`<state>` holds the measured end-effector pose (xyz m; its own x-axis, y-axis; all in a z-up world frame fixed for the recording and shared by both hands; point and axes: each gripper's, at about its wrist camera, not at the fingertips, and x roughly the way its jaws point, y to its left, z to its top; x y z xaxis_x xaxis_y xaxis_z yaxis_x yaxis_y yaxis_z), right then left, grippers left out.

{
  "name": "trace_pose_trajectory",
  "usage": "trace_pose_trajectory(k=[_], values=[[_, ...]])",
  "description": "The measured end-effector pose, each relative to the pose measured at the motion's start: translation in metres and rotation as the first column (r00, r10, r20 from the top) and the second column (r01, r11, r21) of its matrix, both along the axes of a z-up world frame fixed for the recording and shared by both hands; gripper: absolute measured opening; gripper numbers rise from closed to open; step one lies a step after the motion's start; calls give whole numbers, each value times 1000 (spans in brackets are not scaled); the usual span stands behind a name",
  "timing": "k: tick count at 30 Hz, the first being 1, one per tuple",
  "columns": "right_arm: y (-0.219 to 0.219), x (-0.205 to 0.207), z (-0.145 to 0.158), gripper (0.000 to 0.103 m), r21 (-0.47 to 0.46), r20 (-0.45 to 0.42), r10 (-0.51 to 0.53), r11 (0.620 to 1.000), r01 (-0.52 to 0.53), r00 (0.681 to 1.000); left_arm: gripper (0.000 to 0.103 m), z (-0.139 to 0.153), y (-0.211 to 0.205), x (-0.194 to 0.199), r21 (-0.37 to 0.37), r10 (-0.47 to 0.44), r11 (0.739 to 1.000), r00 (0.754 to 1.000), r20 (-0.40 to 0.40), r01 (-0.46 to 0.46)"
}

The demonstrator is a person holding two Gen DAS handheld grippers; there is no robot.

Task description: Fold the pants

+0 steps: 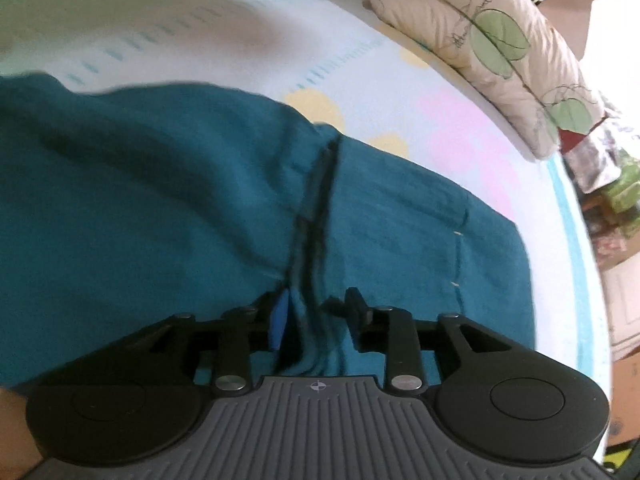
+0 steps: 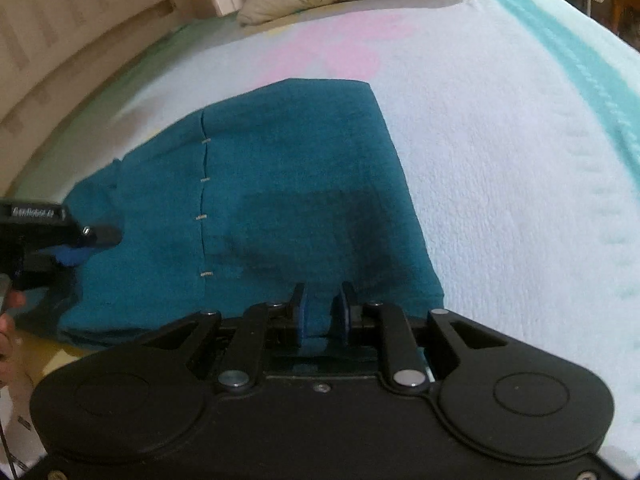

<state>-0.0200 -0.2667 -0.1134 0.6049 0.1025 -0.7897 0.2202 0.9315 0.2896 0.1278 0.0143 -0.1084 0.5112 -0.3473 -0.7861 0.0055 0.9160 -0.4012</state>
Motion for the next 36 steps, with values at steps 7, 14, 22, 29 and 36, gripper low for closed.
trace_pose_trajectory(k=[7,14,22,29,36], values=[[-1,-2,1,26,13,11,-2,1000,2,1000,45,26,27,6,89,46,995,999,-12,-45],[-11,-7,2,26,59,19,-17,998,16,1000,45,98,53,62,258,-54,965,998,13,49],[-10,-9,6,31,50,36,9,999,-11,999,45,165,76,71,542,-306,788,950,-64,291],[-4,-13,15,31,46,83,61,997,-65,995,45,143,152,44,456,-274,838,954,-123,299],[15,-12,19,31,-18,104,152,988,-151,983,57,100,239,22,296,-99,948,992,-79,118]])
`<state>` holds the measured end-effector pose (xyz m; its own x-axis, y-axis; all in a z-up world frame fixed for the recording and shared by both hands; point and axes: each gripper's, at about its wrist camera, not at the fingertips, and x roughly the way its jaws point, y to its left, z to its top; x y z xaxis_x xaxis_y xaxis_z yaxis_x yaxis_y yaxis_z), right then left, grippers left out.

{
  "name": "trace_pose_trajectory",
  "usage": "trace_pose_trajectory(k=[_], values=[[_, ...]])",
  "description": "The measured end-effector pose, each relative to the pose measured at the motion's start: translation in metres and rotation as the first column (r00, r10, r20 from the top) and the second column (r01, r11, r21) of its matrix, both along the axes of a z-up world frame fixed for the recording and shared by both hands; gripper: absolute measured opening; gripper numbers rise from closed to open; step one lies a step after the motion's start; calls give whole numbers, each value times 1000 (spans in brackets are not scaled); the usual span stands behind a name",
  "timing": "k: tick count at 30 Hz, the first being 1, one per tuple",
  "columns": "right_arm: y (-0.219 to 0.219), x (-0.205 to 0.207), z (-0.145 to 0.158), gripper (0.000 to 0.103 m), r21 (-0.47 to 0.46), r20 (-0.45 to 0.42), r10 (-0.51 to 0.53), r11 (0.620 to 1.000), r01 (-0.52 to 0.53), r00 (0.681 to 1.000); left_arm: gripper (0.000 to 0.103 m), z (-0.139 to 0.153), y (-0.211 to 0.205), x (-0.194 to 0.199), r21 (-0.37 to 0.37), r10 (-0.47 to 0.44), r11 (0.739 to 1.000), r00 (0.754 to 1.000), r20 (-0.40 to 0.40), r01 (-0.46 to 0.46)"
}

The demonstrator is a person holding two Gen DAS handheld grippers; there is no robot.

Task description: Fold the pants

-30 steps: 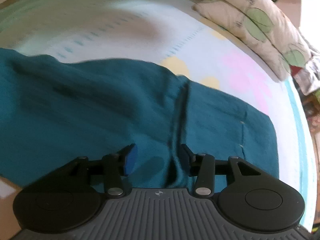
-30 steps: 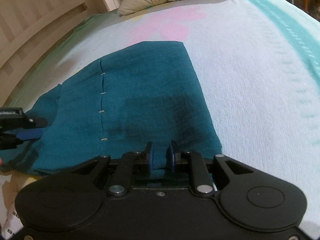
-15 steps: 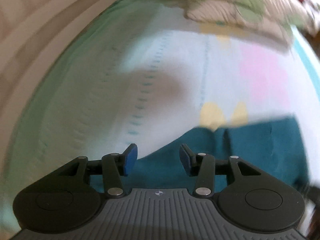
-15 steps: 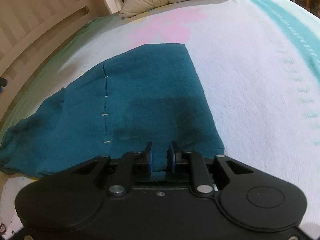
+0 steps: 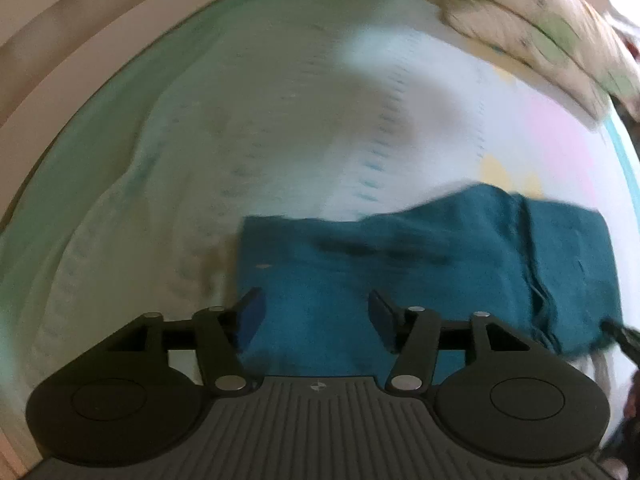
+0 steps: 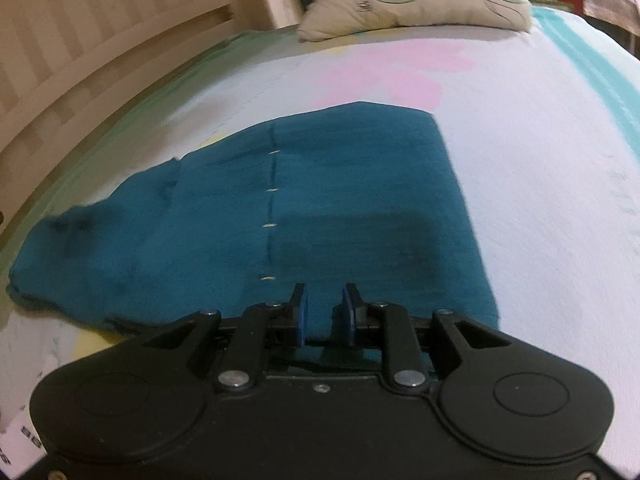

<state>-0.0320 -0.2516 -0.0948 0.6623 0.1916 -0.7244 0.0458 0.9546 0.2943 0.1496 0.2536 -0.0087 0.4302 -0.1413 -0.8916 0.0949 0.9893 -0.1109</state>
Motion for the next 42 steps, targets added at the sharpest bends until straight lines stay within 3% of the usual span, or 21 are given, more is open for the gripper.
trace_pose_trajectory(k=[8,22,28,31,35,42], values=[[17,3,0,31,-43,6,53,998,-53,999,67,-41,35,-26,-150,119,982,992,30,-113],[22,9,-5,31,-58,-1,61,997,-61,998,72,-64,56,-84,-272,312,917,949,32,-292],[27,6,4,31,-76,35,65,995,-62,997,73,-82,42,-79,-301,317,905,948,6,-301],[41,6,15,31,-109,71,108,989,-100,992,76,-88,33,-71,-301,317,905,948,8,-300],[62,10,22,31,-84,66,168,983,-162,984,76,-95,26,-63,-335,323,892,946,2,-304],[114,34,32,31,-73,84,310,950,-304,947,91,-101,10,-61,-326,328,896,944,29,-302]])
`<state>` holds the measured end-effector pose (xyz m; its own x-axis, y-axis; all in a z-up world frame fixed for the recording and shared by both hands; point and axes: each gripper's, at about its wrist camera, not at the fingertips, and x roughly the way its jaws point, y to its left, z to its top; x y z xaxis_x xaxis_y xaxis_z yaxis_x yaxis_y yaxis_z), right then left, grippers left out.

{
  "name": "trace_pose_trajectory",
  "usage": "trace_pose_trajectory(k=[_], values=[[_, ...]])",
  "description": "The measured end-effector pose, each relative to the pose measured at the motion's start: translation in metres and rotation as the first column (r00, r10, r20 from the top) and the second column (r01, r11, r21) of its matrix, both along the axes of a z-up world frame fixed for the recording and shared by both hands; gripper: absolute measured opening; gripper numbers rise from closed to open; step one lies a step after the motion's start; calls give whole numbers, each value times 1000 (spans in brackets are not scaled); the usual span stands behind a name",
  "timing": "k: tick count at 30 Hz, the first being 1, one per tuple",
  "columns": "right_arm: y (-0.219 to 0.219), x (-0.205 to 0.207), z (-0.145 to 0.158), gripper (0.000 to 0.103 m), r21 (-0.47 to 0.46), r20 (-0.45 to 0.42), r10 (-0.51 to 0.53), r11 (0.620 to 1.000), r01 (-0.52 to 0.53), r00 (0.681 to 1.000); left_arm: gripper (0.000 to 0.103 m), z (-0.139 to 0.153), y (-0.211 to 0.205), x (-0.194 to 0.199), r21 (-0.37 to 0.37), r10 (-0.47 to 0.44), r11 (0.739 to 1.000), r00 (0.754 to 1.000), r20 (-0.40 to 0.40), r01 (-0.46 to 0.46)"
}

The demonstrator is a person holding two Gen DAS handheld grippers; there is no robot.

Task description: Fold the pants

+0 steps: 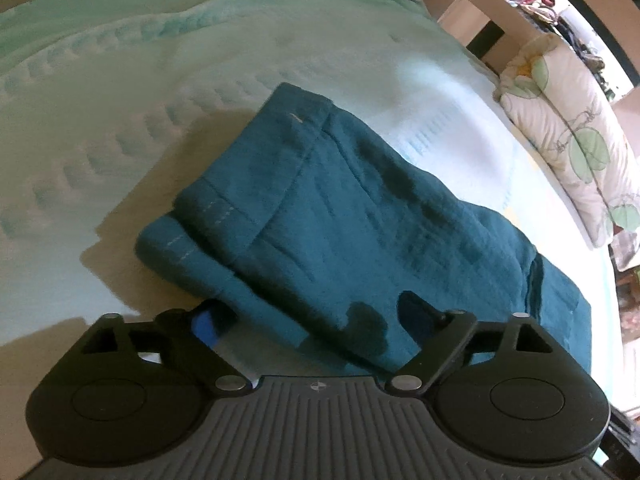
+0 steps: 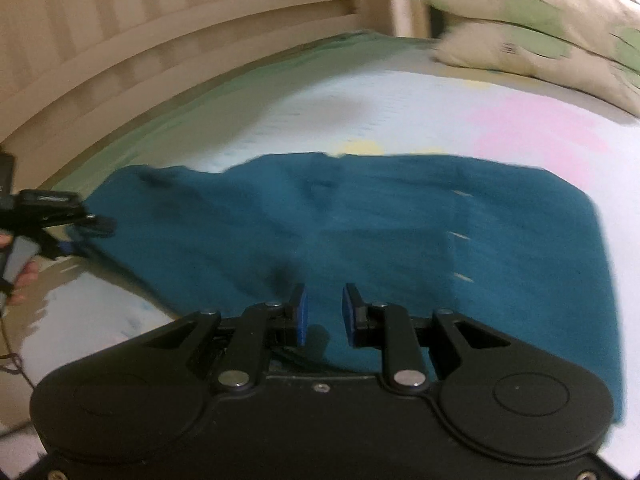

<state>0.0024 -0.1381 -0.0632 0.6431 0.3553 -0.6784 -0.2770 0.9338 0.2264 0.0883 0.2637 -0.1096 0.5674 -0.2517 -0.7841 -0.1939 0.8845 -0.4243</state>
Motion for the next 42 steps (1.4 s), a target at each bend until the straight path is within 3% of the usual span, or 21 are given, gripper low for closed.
trace_pose_trajectory(k=[9,12,16,20,26,27,28,29,30,32,33,37,42], values=[[98,52,-1,31,-13,-1,225,974,-225,974,91,0,-14,6,67,11,998,1000,-20,-10],[125,62,-5,31,-17,-15,265,964,-265,964,91,0,-12,5,31,82,996,996,-18,-81],[150,68,-16,30,-27,-68,300,953,-303,951,91,-5,4,-1,-87,197,977,980,-9,-197],[164,63,-29,26,-24,-137,330,942,-336,934,91,-8,15,1,-150,213,965,977,-19,-214],[163,60,-35,26,-7,-146,304,951,-308,941,89,-3,6,10,-74,176,981,984,-33,-178],[163,59,-35,26,-6,-146,305,951,-309,941,78,-2,6,8,-66,190,979,981,-29,-192],[163,60,-35,26,-9,-145,308,950,-313,940,55,0,4,5,-54,210,976,977,-25,-211],[164,60,-35,26,-12,-143,310,949,-315,940,39,2,2,5,-39,223,974,975,-24,-223],[164,61,-35,26,-13,-143,311,949,-316,939,13,2,2,5,-43,219,975,975,-27,-220],[164,63,-33,26,-12,-141,313,948,-318,939,8,0,5,5,-108,212,971,977,-38,-215],[163,64,-32,25,-11,-143,316,947,-321,938,7,4,5,3,-103,225,969,974,-25,-226],[150,62,-21,23,16,-110,296,955,-296,949,6,38,-15,-3,-18,168,986,980,107,-167],[103,56,-1,23,65,-70,200,979,-196,977,6,89,-60,-1,84,17,996,973,229,-37]])
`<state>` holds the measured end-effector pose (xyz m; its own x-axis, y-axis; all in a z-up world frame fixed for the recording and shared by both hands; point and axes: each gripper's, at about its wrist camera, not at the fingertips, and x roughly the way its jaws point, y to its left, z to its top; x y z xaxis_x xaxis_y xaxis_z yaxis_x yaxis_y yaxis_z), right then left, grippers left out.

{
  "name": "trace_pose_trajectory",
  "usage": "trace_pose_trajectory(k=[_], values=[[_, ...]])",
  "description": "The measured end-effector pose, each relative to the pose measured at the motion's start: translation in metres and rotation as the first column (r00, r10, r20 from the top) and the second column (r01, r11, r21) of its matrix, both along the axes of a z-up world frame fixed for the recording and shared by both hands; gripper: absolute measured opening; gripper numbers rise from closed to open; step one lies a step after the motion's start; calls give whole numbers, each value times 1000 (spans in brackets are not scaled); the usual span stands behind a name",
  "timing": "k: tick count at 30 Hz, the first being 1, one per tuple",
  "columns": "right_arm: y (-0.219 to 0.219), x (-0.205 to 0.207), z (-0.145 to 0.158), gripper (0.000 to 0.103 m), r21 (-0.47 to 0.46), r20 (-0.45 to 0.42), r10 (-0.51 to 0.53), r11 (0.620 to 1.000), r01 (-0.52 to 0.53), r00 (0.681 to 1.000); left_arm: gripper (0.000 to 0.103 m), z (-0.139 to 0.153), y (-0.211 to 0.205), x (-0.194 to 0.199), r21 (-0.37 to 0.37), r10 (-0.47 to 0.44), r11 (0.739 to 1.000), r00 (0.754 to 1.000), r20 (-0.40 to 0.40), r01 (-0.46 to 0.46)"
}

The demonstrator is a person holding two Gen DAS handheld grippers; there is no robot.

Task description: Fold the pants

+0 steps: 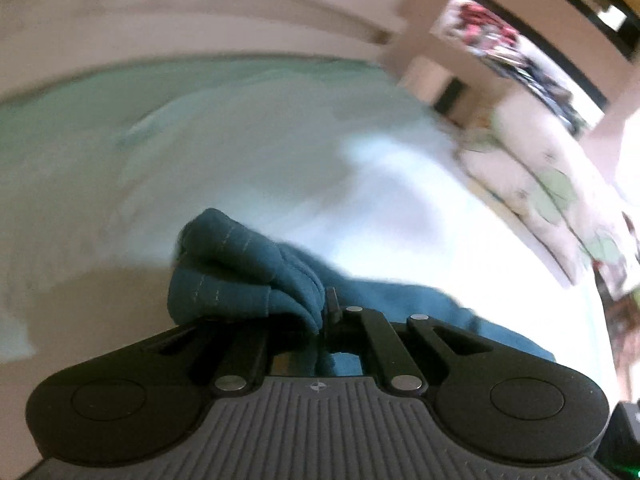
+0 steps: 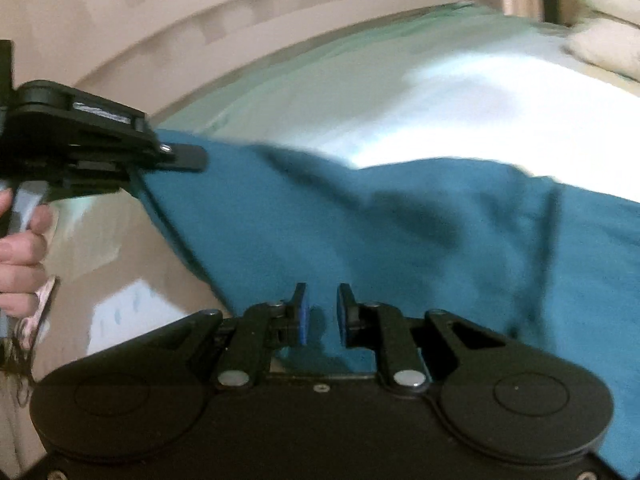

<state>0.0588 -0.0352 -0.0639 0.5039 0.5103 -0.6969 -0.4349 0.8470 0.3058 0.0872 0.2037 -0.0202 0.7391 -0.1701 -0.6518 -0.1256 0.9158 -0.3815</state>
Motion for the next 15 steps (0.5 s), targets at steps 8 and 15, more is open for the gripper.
trace_pose_trajectory(k=[8,15], values=[[-109,-9,6,24,7,-15,-259,966,259,966,6,49,-134,19,215,-383,910,918,103,355],[-205,-30,5,24,-49,-53,-463,886,461,885,9,5,-261,36,202,-648,746,762,2,634]])
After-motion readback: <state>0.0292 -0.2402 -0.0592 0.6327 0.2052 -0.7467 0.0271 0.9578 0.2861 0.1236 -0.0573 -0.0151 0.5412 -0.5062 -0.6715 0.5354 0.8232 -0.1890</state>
